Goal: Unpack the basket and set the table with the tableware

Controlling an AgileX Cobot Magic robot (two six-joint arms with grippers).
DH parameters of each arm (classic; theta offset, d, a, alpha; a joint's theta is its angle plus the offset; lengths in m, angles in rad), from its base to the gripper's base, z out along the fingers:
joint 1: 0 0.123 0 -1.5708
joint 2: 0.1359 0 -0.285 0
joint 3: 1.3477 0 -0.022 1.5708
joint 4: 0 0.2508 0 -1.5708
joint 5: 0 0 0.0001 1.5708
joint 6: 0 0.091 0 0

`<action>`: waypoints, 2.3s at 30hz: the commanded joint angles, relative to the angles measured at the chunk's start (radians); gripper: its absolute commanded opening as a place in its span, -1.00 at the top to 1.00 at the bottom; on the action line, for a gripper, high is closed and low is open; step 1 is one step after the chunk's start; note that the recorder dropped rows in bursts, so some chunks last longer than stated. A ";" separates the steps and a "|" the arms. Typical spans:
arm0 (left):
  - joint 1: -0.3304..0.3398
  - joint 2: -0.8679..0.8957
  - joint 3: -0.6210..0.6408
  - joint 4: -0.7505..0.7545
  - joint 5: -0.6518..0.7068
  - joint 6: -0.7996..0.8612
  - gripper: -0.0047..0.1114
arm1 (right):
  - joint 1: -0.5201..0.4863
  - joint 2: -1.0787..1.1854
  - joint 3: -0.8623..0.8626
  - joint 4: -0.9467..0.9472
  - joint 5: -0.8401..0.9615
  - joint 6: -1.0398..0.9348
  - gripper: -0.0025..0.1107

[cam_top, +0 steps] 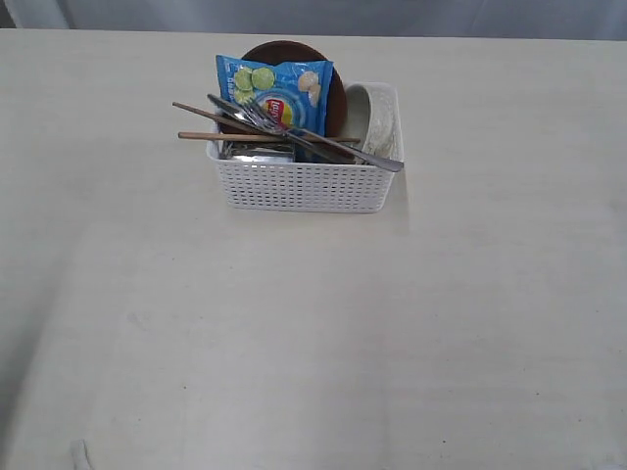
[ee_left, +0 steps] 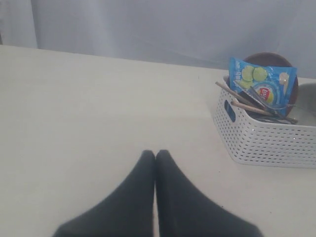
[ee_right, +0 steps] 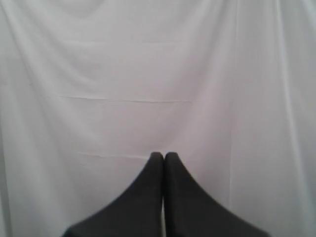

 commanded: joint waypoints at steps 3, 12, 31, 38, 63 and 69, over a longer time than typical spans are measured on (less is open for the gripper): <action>0.001 -0.004 0.003 -0.008 -0.011 0.001 0.92 | 0.017 0.369 -0.310 -0.008 0.249 0.006 0.96; 0.001 -0.004 0.003 -0.008 -0.011 0.001 0.92 | 0.397 1.108 -0.733 0.096 1.093 -0.062 0.96; 0.001 -0.004 0.003 -0.008 -0.011 0.001 0.92 | 0.480 1.668 -1.342 0.293 1.282 -0.477 0.96; 0.001 -0.004 0.003 -0.008 -0.011 0.001 0.92 | 0.487 1.823 -1.515 0.304 1.324 -0.520 0.96; 0.001 -0.004 0.003 -0.008 -0.011 0.001 0.92 | 0.497 2.057 -1.693 0.215 1.332 -0.559 0.18; 0.001 -0.004 0.003 -0.008 -0.011 0.001 0.92 | 0.485 2.061 -1.693 0.197 1.332 -0.562 0.19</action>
